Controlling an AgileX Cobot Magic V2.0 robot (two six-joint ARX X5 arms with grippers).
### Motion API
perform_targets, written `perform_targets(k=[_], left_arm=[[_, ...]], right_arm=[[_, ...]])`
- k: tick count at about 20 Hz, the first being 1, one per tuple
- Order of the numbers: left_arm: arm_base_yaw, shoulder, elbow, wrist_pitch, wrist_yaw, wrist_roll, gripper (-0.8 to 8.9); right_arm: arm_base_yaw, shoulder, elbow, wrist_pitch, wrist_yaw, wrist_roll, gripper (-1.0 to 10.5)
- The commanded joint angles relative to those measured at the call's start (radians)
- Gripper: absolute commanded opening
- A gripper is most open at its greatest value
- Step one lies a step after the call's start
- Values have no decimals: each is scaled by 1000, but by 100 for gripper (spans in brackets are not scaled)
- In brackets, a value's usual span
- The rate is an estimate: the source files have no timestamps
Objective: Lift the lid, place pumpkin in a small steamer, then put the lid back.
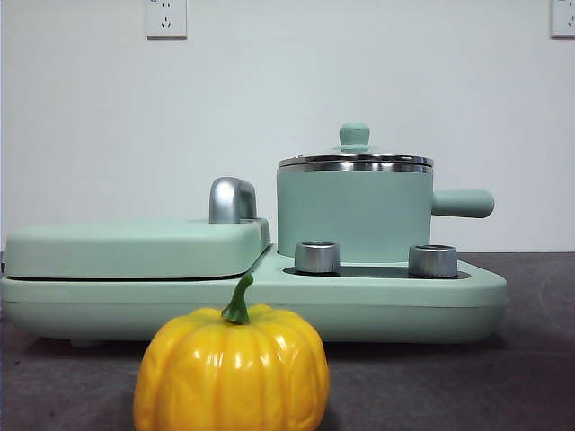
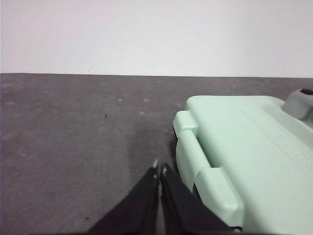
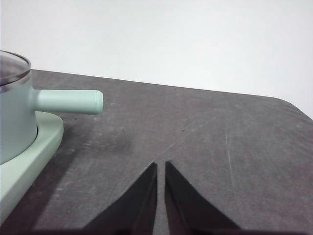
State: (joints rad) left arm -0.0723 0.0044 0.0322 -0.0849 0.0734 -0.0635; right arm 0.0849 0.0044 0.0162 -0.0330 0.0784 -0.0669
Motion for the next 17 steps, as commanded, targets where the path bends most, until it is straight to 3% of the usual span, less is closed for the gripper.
perform_targets(k=[1, 5, 7, 11, 13, 15, 17], left_arm=[[-1, -1, -19, 9, -2, -135, 7], [-1, -1, -19, 10, -2, -290, 7], [-1, -1, -19, 10, -2, -376, 7], [-1, -1, -19, 12, -2, -594, 7], [-1, -1, -19, 16, -2, -724, 7], [-1, -1, -19, 39, -2, -792, 7], [-1, -1, -19, 96, -2, -793, 7]], right_arm=[[3, -1, -4, 15, -1, 10, 25], [3, -1, -4, 41, -3, 29, 25], [4, -1, -3, 46, -4, 98, 25], [3, -1, -3, 48, -3, 306, 24], [4, -1, -3, 48, -9, 472, 24], [3, -1, 0, 49, -28, 606, 24], [4, -1, 8, 49, -47, 705, 24]])
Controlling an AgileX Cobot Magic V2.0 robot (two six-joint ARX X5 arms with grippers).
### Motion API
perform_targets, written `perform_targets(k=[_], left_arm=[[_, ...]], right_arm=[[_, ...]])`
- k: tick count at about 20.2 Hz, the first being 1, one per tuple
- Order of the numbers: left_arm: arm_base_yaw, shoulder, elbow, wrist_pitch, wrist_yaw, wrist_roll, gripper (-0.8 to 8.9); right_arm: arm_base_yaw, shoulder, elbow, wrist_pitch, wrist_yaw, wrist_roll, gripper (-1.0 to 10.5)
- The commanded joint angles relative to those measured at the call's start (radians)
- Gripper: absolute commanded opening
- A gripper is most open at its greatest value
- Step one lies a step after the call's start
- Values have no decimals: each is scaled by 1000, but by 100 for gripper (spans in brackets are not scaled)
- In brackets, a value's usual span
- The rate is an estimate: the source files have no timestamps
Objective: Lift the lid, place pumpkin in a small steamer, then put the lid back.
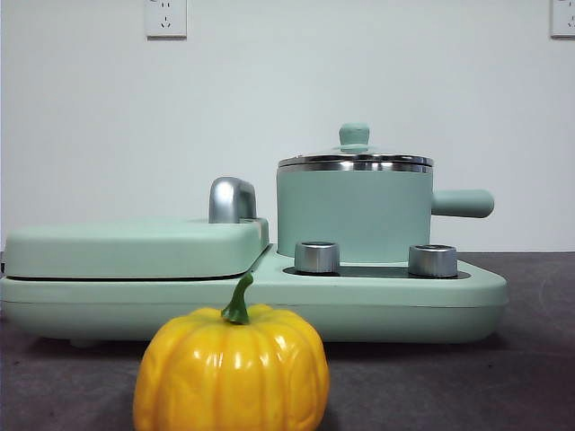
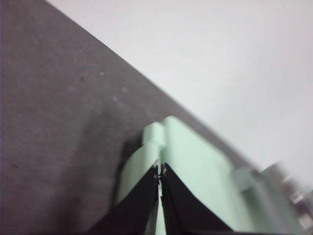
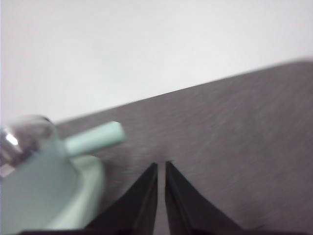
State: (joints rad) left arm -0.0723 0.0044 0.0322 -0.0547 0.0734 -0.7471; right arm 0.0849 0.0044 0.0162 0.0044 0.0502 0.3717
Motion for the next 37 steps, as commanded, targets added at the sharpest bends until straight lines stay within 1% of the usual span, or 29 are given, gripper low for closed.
perform_targets(k=[1, 3, 4, 5, 7, 8, 10, 12, 13, 16, 19, 24, 31, 35, 37], left_arm=[[-1, -1, -19, 114, -2, -106, 7], [-1, -1, -16, 207, -2, -103, 7], [-1, -1, -11, 240, -2, -105, 7], [-1, -1, -2, 264, -2, -105, 8], [-1, -1, 25, 262, -2, -103, 8], [-1, 0, 42, 246, -2, -103, 8], [-1, 1, 79, 197, -2, -103, 9], [-1, 5, 124, 133, -2, -99, 10], [-1, 9, 151, 98, -2, -83, 10], [-1, 24, 244, -18, 6, 10, 10], [-1, 60, 348, -137, 6, 114, 10], [-1, 161, 523, -288, 27, 275, 10], [-1, 330, 676, -346, 111, 456, 10], [-1, 428, 732, -350, 184, 508, 10], [-1, 475, 759, -351, 219, 534, 10]], right_arm=[[3, -1, 15, 11, -43, 312, 24], [3, 0, 29, 10, -95, 371, 15], [3, 0, 37, 10, -123, 388, 10], [3, 0, 48, 10, -155, 401, 10], [4, 0, 71, 11, -219, 414, 10], [4, 0, 87, 10, -253, 413, 10], [3, 0, 122, 10, -295, 408, 10], [4, 5, 162, 10, -315, 388, 10], [4, 11, 187, 9, -320, 372, 10], [4, 37, 257, -16, -344, 331, 10], [4, 87, 340, -79, -376, 262, 10], [4, 206, 473, -168, -445, 95, 10], [5, 389, 618, -229, -504, -130, 10], [5, 486, 690, -284, -521, -277, 10], [5, 528, 724, -323, -522, -333, 10]])
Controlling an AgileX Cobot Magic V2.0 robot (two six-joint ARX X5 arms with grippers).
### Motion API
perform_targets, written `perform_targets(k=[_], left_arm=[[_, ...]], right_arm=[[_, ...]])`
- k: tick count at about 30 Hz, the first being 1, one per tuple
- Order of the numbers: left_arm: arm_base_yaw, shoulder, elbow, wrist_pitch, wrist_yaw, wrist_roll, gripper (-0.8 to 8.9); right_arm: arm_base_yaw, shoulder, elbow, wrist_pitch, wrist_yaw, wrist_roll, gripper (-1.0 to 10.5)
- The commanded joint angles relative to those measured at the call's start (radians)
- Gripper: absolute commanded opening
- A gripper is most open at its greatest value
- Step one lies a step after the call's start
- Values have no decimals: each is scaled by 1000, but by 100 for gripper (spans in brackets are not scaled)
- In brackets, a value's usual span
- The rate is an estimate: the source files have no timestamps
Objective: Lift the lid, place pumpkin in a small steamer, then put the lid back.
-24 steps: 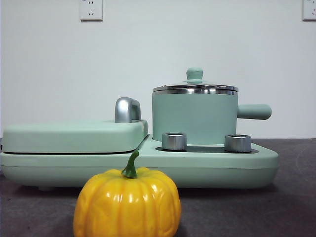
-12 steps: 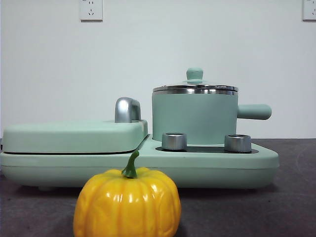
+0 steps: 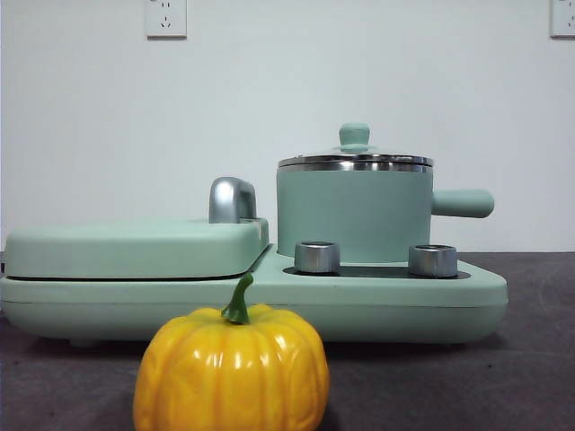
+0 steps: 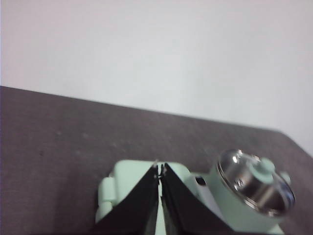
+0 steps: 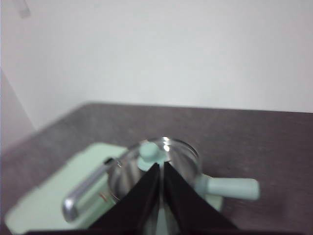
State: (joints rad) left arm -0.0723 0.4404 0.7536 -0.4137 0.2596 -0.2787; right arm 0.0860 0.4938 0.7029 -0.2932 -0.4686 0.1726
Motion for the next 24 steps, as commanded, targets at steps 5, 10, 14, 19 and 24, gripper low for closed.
perform_targets(k=[5, 10, 14, 19, 24], left_arm=[[-10, 150, 87, 4, 79, 144, 10], [-47, 259, 142, -37, 82, 282, 9], [-96, 340, 187, -83, 82, 425, 7], [-148, 395, 207, -104, 82, 588, 8], [-174, 405, 207, -103, 82, 638, 191]], right_arm=[[29, 129, 108, -114, -2, -274, 10], [72, 201, 130, -142, 2, -353, 11], [115, 251, 130, -155, 15, -401, 11], [164, 286, 130, -199, 43, -488, 44], [199, 289, 130, -225, 85, -521, 250]])
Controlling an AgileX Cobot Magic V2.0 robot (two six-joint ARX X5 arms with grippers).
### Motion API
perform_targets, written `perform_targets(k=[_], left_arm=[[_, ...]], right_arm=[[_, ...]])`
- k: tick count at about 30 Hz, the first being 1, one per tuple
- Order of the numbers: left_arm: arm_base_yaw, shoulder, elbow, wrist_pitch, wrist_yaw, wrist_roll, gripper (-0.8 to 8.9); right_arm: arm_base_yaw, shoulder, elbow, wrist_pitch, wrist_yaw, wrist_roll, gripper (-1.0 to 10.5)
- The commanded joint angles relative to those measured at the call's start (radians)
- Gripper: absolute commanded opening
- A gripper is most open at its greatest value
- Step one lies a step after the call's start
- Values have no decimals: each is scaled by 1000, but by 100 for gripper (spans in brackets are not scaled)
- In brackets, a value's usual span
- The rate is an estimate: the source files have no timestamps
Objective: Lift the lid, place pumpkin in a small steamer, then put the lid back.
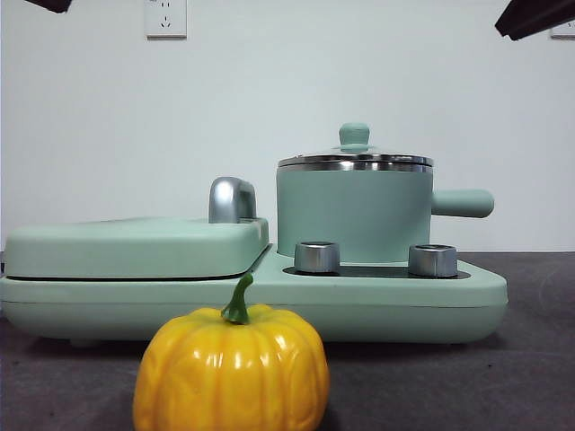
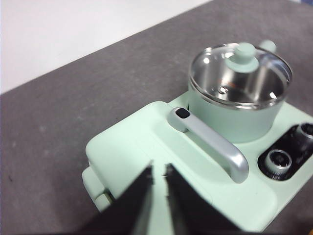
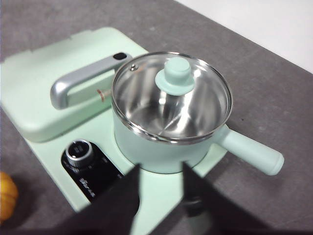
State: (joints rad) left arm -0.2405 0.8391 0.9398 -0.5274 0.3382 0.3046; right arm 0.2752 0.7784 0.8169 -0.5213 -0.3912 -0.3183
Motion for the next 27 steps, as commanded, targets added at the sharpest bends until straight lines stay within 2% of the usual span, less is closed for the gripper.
perform_targets(k=[1, 9, 18, 20, 25, 27], left_arm=[[-7, 6, 21, 10, 3, 55, 205], [-21, 6, 21, 10, 3, 50, 219], [-89, 21, 21, 51, 3, 47, 218], [-103, 34, 21, 78, 3, 34, 218], [-129, 100, 21, 179, 3, -59, 219], [-149, 143, 21, 220, 3, -63, 219]], right_arm=[[11, 4, 16, 3, 8, -30, 254], [11, 4, 16, 3, 7, -22, 254], [11, 4, 16, 5, 7, -11, 254], [11, 5, 16, 5, 6, 0, 254], [11, 4, 16, 8, 6, 8, 254], [11, 4, 16, 18, 5, 25, 253]])
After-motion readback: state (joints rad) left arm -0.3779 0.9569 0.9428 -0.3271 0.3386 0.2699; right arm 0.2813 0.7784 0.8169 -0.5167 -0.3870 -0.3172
